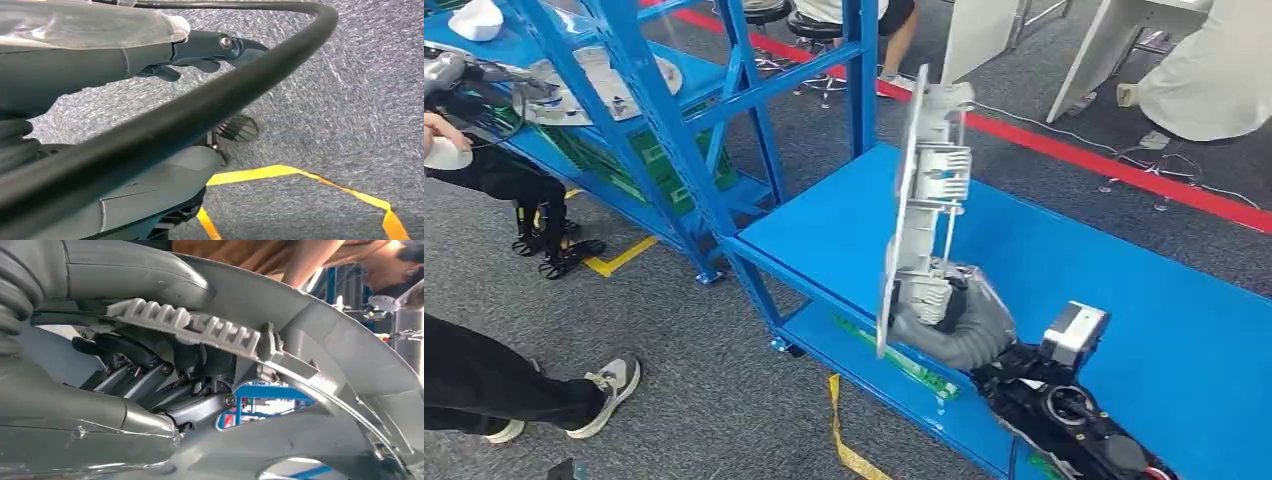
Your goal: Take the parts from the cabinet and place them on the table.
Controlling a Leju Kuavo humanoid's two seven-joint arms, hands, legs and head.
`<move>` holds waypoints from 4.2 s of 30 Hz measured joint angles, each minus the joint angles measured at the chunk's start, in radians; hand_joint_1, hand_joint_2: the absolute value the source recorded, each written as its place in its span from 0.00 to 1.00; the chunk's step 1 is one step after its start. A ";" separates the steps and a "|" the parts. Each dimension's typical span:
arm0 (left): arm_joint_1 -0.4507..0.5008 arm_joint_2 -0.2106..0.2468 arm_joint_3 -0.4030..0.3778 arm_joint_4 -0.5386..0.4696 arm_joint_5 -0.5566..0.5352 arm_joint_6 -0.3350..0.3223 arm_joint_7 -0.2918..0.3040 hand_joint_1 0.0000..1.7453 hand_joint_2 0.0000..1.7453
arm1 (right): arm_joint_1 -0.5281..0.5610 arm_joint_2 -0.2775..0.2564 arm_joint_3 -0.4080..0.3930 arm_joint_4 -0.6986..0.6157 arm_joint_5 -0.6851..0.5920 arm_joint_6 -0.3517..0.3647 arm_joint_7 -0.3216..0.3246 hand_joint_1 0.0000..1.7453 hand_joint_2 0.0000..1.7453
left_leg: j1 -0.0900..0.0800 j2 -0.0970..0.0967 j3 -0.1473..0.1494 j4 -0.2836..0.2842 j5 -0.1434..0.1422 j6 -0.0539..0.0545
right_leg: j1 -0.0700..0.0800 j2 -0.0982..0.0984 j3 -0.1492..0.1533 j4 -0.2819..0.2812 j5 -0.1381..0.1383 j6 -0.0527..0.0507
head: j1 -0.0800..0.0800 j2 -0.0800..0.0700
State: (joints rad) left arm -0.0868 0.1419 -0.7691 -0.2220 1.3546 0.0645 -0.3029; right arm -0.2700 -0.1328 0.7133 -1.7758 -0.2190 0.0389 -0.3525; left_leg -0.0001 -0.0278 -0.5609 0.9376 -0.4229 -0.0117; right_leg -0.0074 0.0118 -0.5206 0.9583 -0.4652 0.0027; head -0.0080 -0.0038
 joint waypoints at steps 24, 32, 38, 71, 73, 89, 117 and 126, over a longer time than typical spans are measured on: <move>0.000 -0.002 0.000 0.000 -0.008 0.002 0.002 0.00 1.00 | 0.025 0.023 0.035 0.044 -0.037 -0.002 -0.008 1.00 1.00 | 0.000 0.000 0.000 0.000 0.000 0.000 | 0.000 0.000 0.000 0.000 -0.001 0.000 | 0.000 0.000; 0.000 -0.002 0.000 0.000 -0.007 0.005 0.007 0.00 1.00 | 0.031 0.027 0.042 0.044 -0.002 0.018 -0.019 1.00 1.00 | 0.000 0.000 0.000 0.000 0.000 0.000 | 0.000 0.000 0.000 0.000 -0.001 0.000 | 0.000 0.000; 0.000 -0.002 0.000 0.000 -0.007 0.005 0.007 0.00 1.00 | 0.031 0.029 0.051 0.044 0.003 0.019 -0.019 1.00 1.00 | 0.000 0.000 0.000 0.000 0.000 0.000 | 0.000 0.000 0.000 0.000 0.000 0.000 | -0.001 0.000; -0.002 0.003 0.000 0.001 -0.006 -0.002 0.016 0.00 1.00 | 0.046 0.038 0.059 0.060 -0.011 0.020 -0.018 1.00 1.00 | 0.026 0.019 -0.037 0.146 -0.064 -0.023 | -0.004 -0.014 -0.031 0.015 0.020 -0.017 | -0.031 0.000; -0.006 0.005 0.000 0.001 -0.006 -0.002 0.016 0.00 1.00 | 0.045 0.039 0.059 0.060 -0.013 0.021 -0.018 1.00 1.00 | 0.013 0.023 0.034 0.011 -0.045 -0.008 | 0.004 -0.016 -0.034 0.018 0.023 -0.010 | -0.037 0.000; -0.004 -0.002 0.000 0.002 -0.003 -0.002 0.014 0.00 1.00 | 0.037 0.039 0.060 0.069 -0.016 0.023 -0.018 1.00 1.00 | 0.003 0.021 0.009 0.017 -0.015 0.005 | 0.001 -0.013 0.010 0.011 -0.019 0.006 | 0.027 0.000; -0.003 0.002 0.000 0.003 -0.004 0.002 0.022 0.00 1.00 | 0.044 0.040 0.061 0.070 -0.017 0.020 -0.010 1.00 1.00 | 0.039 0.024 0.001 -0.008 0.018 -0.018 | -0.030 -0.006 0.050 0.010 -0.050 0.066 | 0.032 0.000; -0.004 -0.002 0.000 0.003 -0.006 0.001 0.023 0.00 1.00 | 0.043 0.041 0.060 0.069 -0.017 0.019 -0.011 1.00 1.00 | 0.039 0.024 -0.128 0.256 -0.151 -0.055 | -0.010 -0.007 -0.020 0.013 0.015 -0.027 | -0.011 0.000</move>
State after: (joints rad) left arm -0.0910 0.1400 -0.7694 -0.2190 1.3481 0.0656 -0.2804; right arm -0.2269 -0.0919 0.7736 -1.7067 -0.2361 0.0576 -0.3639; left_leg 0.0387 -0.0039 -0.6887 1.1941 -0.5737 -0.0668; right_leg -0.0177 0.0045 -0.5403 0.9709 -0.4505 -0.0239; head -0.0195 -0.0038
